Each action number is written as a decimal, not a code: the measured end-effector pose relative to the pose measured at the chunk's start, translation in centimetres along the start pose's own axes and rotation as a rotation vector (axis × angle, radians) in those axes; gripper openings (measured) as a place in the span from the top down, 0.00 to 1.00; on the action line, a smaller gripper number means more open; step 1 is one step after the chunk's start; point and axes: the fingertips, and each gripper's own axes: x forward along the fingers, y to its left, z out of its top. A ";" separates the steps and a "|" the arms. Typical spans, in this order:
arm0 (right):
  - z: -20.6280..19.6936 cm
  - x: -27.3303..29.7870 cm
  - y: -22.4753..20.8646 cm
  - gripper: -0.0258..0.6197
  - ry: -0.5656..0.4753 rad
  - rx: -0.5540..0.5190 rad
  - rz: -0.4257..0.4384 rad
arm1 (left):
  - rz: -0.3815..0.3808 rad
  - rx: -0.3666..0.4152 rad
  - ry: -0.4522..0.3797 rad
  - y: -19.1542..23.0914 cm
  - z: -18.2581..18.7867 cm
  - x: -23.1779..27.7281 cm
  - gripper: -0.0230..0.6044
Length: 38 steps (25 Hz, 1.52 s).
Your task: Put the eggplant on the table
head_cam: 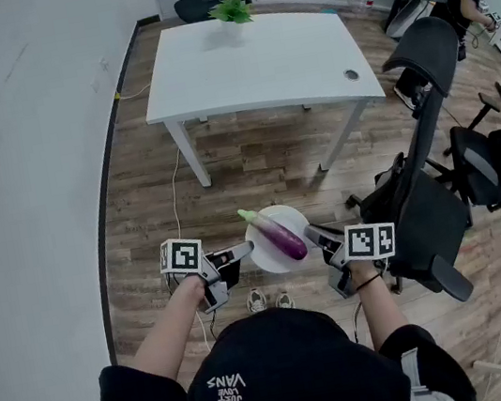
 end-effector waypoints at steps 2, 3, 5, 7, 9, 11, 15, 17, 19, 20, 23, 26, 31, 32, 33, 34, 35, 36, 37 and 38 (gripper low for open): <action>0.0 -0.1 0.0 0.89 0.000 0.001 -0.001 | -0.001 0.000 0.000 -0.1 0.1 0.0 0.93; 0.0 -0.2 0.0 0.89 0.001 0.001 -0.002 | -0.001 0.000 0.000 -0.2 0.1 0.1 0.93; 0.0 -0.2 0.0 0.89 0.001 0.000 -0.002 | -0.001 0.000 0.000 -0.2 0.1 0.1 0.93; 0.0 -0.2 0.1 0.89 0.001 -0.001 -0.002 | -0.002 0.000 0.000 -0.3 0.0 0.1 0.93; 0.0 -0.3 0.1 0.89 0.002 -0.002 -0.003 | -0.003 0.000 0.000 -0.3 0.0 0.1 0.93; 0.0 -0.3 0.1 0.89 0.003 -0.006 -0.003 | -0.004 0.000 0.000 -0.2 0.0 0.1 0.93; 0.2 -0.3 0.2 0.89 0.004 -0.016 -0.001 | -0.008 0.002 -0.004 -0.3 0.1 0.1 0.93; 0.3 -0.3 0.2 0.89 0.004 -0.018 -0.002 | -0.011 0.002 -0.006 -0.3 0.2 0.2 0.93; 0.4 -0.3 0.2 0.89 0.003 -0.021 -0.001 | -0.012 0.000 -0.007 -0.3 0.1 0.2 0.93; 0.4 -0.3 0.2 0.89 0.003 -0.022 -0.001 | -0.012 -0.001 -0.007 -0.3 0.1 0.2 0.93; 0.3 -0.2 0.1 0.89 -0.001 -0.023 -0.002 | -0.013 0.001 -0.005 -0.1 0.1 0.2 0.93; 0.6 -0.1 0.4 0.89 -0.007 -0.020 -0.001 | -0.016 0.002 -0.001 -0.3 0.5 0.0 0.93; 1.2 1.1 0.9 0.89 -0.017 -0.014 -0.011 | -0.021 0.000 0.014 0.0 1.8 -0.7 0.93; 1.4 1.6 1.1 0.89 -0.019 -0.011 -0.014 | -0.022 -0.001 0.017 0.2 2.3 -1.0 0.93; 1.4 1.9 1.2 0.89 -0.020 -0.009 -0.015 | -0.023 -0.001 0.021 0.3 2.5 -1.2 0.93; 1.3 1.9 1.3 0.89 -0.022 -0.008 -0.016 | -0.024 0.000 0.024 0.3 2.5 -1.3 0.93; 1.2 1.7 1.4 0.89 -0.024 -0.007 -0.016 | -0.024 0.001 0.026 0.2 2.3 -1.4 0.93; 1.0 1.6 1.5 0.89 -0.026 -0.007 -0.016 | -0.024 0.004 0.029 0.1 2.1 -1.5 0.93; 0.9 1.6 1.5 0.89 -0.028 -0.007 -0.016 | -0.024 0.007 0.031 0.1 2.1 -1.6 0.93; 0.9 1.7 1.6 0.89 -0.030 -0.006 -0.017 | -0.024 0.008 0.032 0.1 2.1 -1.7 0.93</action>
